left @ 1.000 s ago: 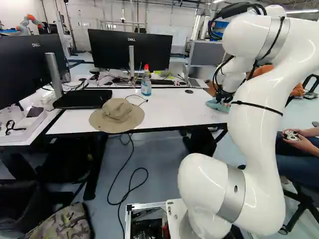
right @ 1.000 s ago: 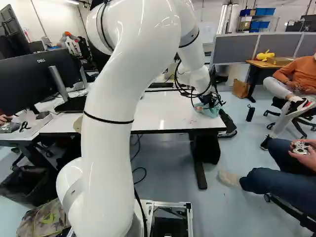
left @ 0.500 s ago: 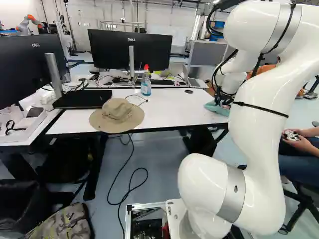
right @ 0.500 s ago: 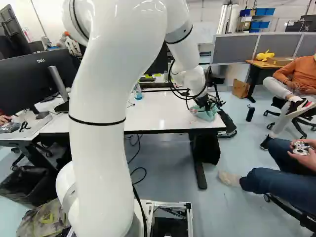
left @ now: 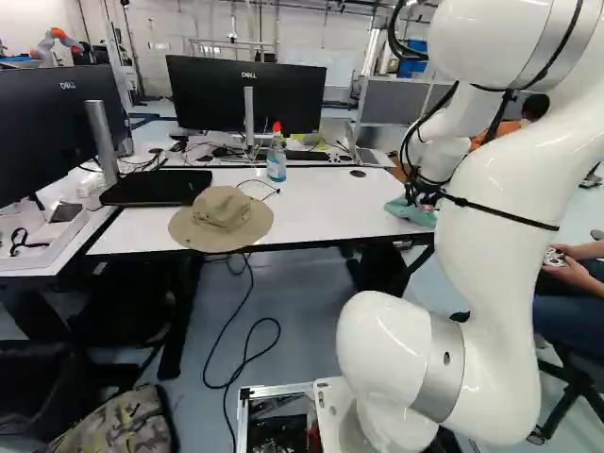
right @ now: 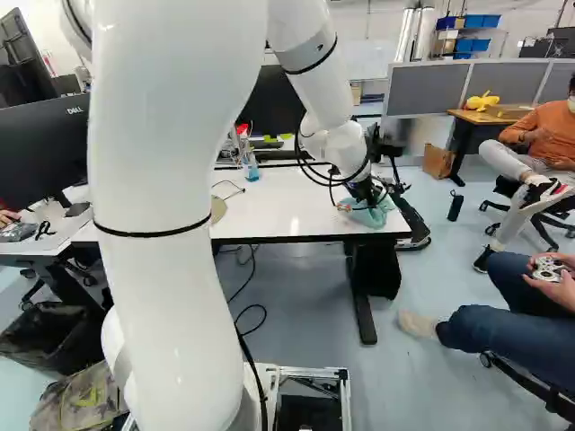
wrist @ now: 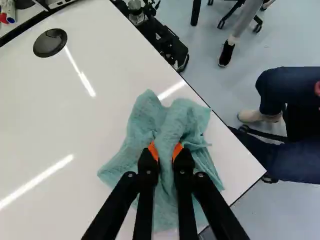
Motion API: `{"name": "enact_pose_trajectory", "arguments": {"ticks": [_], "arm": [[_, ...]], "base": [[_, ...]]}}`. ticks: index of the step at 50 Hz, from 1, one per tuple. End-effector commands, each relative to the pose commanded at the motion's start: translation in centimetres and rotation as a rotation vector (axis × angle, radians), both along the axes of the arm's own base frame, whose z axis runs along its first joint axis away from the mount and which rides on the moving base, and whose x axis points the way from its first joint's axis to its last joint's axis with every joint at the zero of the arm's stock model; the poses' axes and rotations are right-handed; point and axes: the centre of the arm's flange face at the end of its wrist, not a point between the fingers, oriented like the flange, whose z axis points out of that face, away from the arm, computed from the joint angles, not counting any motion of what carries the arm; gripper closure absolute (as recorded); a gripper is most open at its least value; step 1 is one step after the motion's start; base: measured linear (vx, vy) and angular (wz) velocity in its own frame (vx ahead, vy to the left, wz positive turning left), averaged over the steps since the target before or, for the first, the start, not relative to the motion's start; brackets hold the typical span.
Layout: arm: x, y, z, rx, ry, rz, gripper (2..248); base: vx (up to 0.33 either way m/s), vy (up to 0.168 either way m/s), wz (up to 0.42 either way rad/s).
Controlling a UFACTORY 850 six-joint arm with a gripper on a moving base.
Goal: Clean the table with the green towel
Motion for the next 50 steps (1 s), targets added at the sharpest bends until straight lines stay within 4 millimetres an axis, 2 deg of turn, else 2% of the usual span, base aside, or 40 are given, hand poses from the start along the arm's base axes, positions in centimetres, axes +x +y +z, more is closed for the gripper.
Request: {"name": "enact_pose_trajectory", "arguments": {"ticks": [50], "arm": [[-5.2,8.2,0.2,0.010,0.017,0.088,203]], "base": [[0.000,0.000,0.000]]}}
